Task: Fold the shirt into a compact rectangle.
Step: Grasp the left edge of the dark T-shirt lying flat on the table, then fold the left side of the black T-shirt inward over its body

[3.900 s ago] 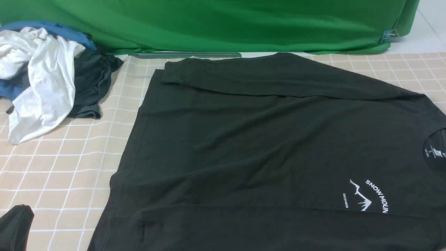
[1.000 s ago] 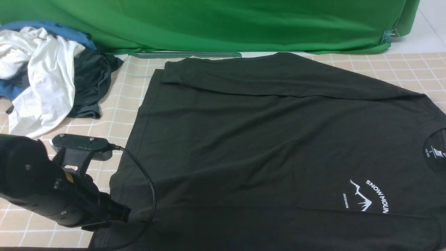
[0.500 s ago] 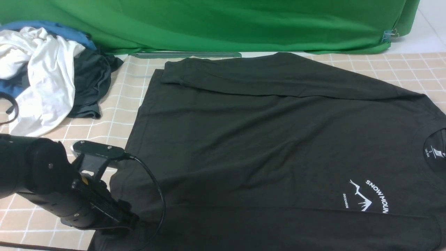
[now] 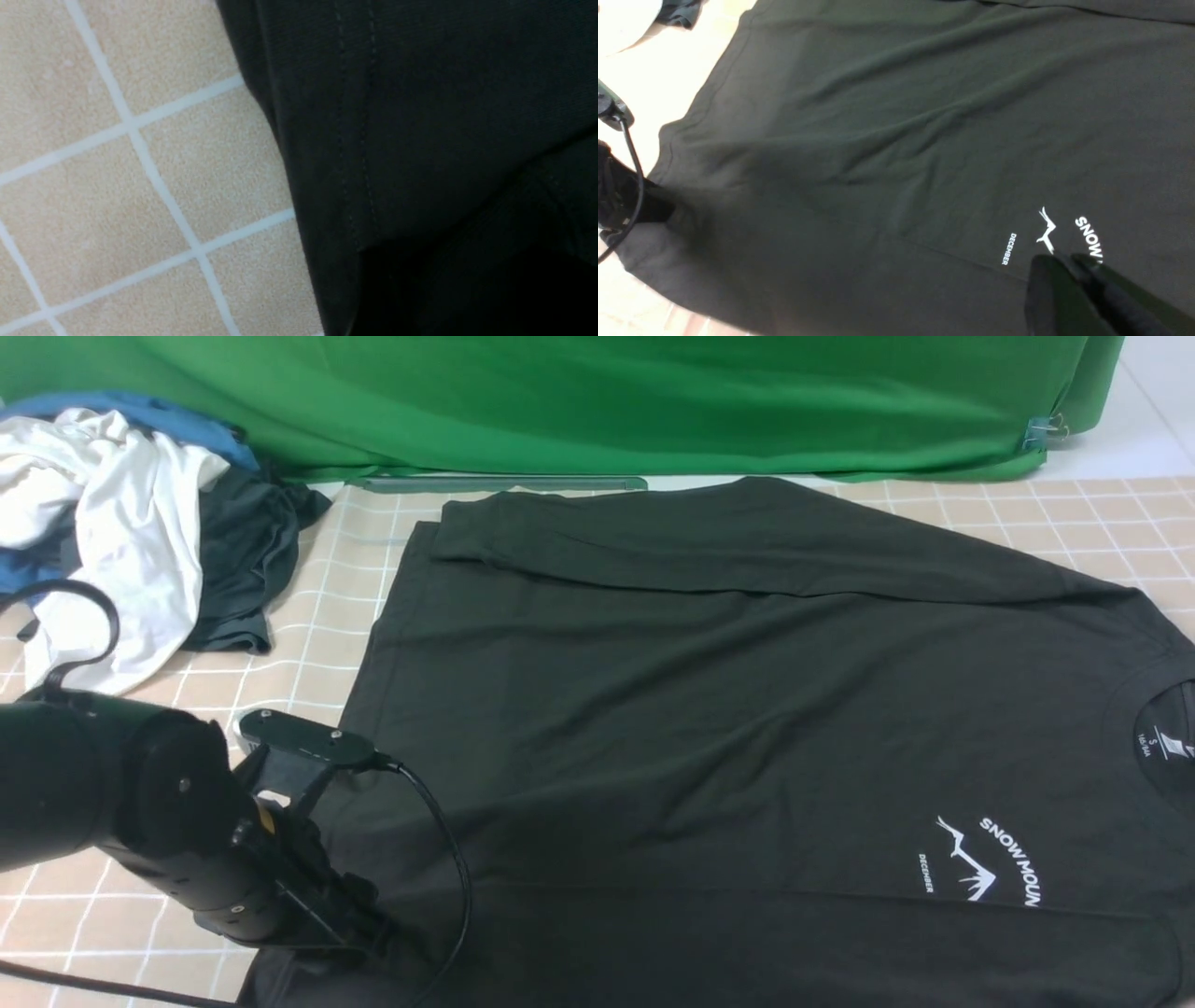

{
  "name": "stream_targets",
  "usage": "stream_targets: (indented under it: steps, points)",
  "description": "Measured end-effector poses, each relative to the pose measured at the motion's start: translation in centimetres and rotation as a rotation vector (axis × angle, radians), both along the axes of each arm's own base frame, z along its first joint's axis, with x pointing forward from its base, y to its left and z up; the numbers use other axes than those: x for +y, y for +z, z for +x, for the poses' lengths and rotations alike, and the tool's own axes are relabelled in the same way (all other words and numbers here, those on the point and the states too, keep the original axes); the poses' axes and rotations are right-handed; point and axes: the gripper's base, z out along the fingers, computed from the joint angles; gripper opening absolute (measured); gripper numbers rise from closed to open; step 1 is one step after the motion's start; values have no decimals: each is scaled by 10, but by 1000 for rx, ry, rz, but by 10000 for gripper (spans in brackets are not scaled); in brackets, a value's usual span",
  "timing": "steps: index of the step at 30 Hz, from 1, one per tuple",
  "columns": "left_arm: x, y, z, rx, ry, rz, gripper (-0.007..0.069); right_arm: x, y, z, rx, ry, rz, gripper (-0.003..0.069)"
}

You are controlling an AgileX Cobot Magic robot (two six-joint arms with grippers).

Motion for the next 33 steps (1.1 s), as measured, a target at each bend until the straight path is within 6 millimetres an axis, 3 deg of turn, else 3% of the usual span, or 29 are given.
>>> stream_targets:
  steps: [2, 5, 8, 14, 19, 22, 27, 33]
  points:
    - [-1, 1, 1, 5, -1, 0, 301, 0, 0, 0, 0, 0, 0, 72]
    - [-6, 8, 3, 28, -27, 9, 99, 0, 0, 0, -1, 1, -1, 76]
    - [-7, 20, 3, 25, -64, 31, 35, 0, 0, 0, 0, 2, -2, 81]
    - [-14, 82, 7, -154, -88, -24, 34, 0, 0, 0, 0, 2, -2, 90]
    - [-15, 116, 14, -251, -77, -40, 34, 0, 0, 0, 0, 2, -2, 91]
    - [-10, 136, 34, -324, -38, -17, 34, 0, 1, 1, -11, -3, -2, 91]
    - [-11, 136, 63, -350, -35, 24, 34, -1, 2, 2, -27, -11, -1, 91]
    - [-18, 119, 108, -350, -32, 96, 34, -1, 2, 2, -27, -13, 0, 91]
